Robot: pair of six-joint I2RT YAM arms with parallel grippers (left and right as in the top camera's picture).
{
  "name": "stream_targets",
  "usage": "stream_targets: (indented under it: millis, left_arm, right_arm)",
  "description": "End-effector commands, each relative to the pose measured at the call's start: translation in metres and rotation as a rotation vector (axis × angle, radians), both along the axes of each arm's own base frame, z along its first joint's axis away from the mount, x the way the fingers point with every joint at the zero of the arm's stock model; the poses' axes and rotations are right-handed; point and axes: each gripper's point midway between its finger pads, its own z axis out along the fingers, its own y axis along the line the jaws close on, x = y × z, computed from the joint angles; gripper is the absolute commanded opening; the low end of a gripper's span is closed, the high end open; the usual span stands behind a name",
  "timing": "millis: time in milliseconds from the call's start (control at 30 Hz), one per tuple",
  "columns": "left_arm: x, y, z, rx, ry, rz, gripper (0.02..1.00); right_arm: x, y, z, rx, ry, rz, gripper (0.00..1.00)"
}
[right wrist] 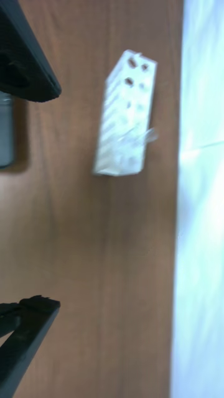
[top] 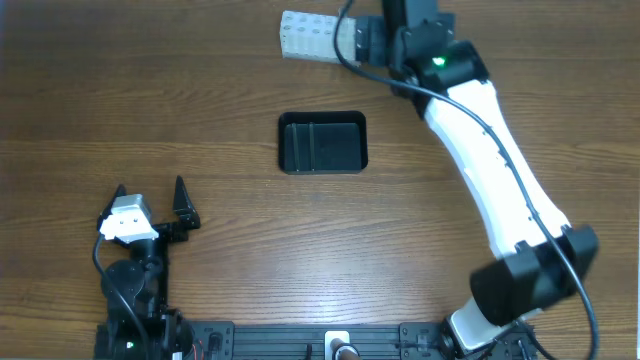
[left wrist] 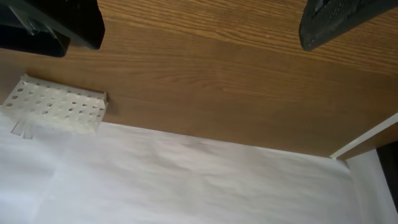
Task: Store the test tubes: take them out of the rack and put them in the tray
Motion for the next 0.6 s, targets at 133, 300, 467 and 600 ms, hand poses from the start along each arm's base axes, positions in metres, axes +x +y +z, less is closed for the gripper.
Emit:
stream_targets:
  millis: [133, 300, 467, 600]
  left_arm:
    - [0.0, 0.0, -0.001, 0.017, 0.0, -0.002, 0.996]
    - [0.0, 0.0, -0.001, 0.017, 0.0, -0.002, 0.998]
    - [0.0, 0.0, 0.0, 0.017, -0.001, -0.002, 0.998]
    - [0.0, 0.0, 0.0, 0.017, -0.001, -0.002, 0.998]
  right_arm:
    - [0.05, 0.034, -0.004, -0.048, -0.073, 0.008, 0.993]
    - [0.076, 0.05, -0.026, -0.052, -0.09, -0.035, 0.967]
    - [0.089, 0.057, -0.056, -0.092, -0.085, -0.071, 0.91]
    - [0.096, 0.057, -0.075, -0.138, -0.088, -0.108, 0.888]
